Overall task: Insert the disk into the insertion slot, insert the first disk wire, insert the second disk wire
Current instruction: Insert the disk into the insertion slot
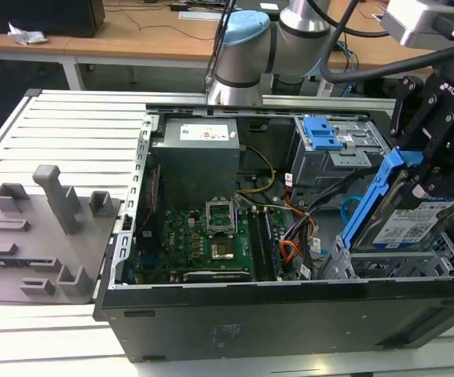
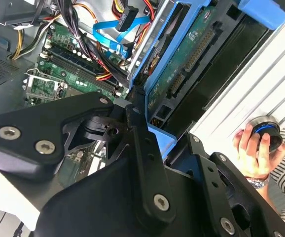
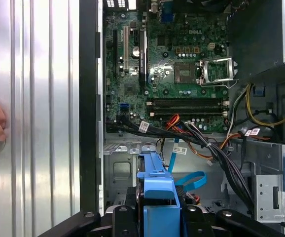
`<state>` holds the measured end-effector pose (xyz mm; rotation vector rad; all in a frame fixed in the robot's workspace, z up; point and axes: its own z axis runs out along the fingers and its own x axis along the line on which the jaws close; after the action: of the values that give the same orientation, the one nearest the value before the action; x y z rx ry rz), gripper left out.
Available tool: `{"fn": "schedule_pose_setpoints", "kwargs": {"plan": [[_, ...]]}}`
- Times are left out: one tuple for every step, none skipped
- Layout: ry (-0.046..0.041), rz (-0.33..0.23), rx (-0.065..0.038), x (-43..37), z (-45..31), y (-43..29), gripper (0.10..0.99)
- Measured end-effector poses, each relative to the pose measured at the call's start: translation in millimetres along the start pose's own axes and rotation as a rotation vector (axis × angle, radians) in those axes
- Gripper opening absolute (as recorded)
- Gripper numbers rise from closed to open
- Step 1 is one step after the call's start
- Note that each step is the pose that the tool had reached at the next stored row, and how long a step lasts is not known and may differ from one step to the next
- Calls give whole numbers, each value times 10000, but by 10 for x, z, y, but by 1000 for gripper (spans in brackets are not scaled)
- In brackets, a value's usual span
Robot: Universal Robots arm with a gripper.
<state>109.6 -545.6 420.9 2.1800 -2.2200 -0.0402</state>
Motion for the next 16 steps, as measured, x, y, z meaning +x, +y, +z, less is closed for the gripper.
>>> {"fn": "schedule_pose_setpoints", "kwargs": {"plan": [[0, 0, 1, 0, 9, 0, 365], [1, 0, 0, 0, 17, -1, 365], [1, 0, 1, 0, 26, -1, 365], [0, 0, 0, 0, 34, -1, 365], [0, 0, 0, 0, 42, -2, 365], [0, 0, 0, 0, 50, -2, 365], [0, 0, 0, 0, 58, -2, 365], [1, 0, 0, 0, 65, -3, 365], [0, 0, 0, 0, 80, -3, 365], [0, 0, 0, -1, 86, -4, 365], [0, 0, 0, 0, 93, -4, 365], [0, 0, 0, 0, 102, -4, 365], [1, 0, 0, -1, 109, -4, 365], [0, 0, 0, -1, 115, -5, 365], [0, 0, 0, 0, 126, -5, 365], [0, 0, 0, -1, 138, -6, 365]]}}
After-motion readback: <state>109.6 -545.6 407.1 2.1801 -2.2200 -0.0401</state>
